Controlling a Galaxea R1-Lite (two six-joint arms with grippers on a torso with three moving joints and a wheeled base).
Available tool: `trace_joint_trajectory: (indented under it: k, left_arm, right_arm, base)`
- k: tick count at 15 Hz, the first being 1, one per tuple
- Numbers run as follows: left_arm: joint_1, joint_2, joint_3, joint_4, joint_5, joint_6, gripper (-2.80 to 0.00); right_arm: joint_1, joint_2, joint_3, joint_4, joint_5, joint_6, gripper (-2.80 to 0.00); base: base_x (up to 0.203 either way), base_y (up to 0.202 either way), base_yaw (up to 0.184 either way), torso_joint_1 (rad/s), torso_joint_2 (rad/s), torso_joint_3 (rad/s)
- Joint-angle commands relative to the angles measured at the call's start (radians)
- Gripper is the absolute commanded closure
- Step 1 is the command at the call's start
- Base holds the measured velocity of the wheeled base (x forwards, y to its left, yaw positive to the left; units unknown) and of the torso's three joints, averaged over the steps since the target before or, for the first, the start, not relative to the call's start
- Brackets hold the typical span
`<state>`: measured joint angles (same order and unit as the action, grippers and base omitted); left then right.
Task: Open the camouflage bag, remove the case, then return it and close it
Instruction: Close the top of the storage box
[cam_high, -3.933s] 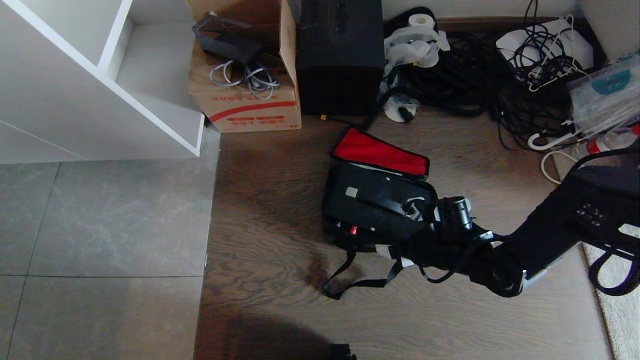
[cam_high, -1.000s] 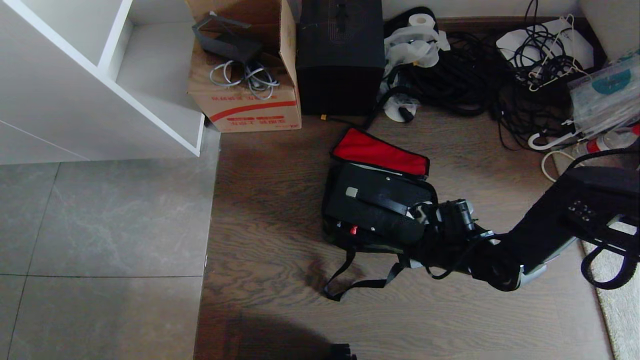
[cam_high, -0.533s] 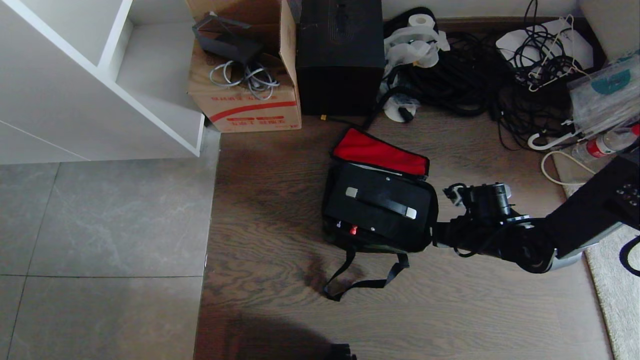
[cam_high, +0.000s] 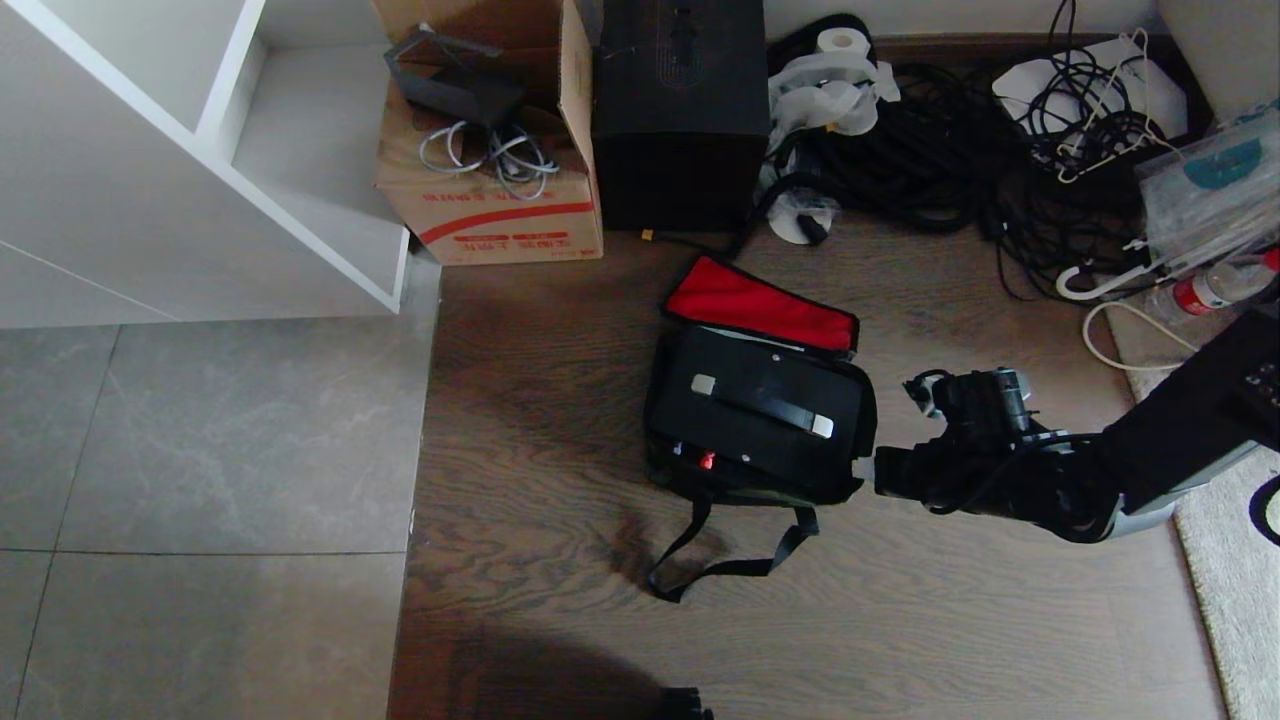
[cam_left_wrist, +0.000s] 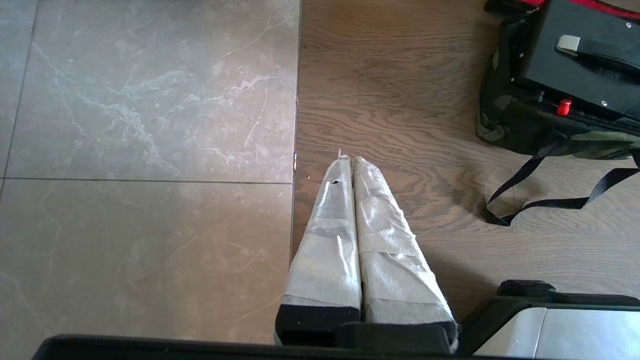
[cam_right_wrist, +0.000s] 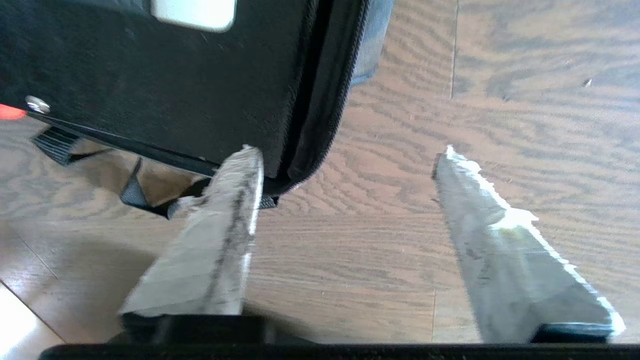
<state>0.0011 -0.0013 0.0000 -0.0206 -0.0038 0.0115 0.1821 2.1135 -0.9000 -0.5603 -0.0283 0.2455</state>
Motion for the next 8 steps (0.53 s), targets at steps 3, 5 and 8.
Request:
trace_joint_trajectory:
  k: [3,5,8]
  left_arm:
    - [0.0,0.0,0.009,-0.001,-0.001,-0.001,0.0]
    - [0.0,0.0,0.009,-0.001,-0.001,0.001,0.0]
    - [0.0,0.0,0.009,-0.001,-0.001,0.001,0.0]
  right_arm:
    - [0.002,0.054,-0.015,-0.005,-0.001,0.0,-2.8]
    - [0.003,0.082,-0.041,-0.005,-0.001,0.0,-2.8]
    - [0.003,0.117,-0.076,-0.007,-0.002,-0.001,-2.8]
  base:
    - [0.0,0.0,0.0,0.0,0.0,0.0]
    - [0.0,0.0,0.0,0.0,0.0,0.0]
    - [0.0,0.0,0.0,0.0,0.0,0.0]
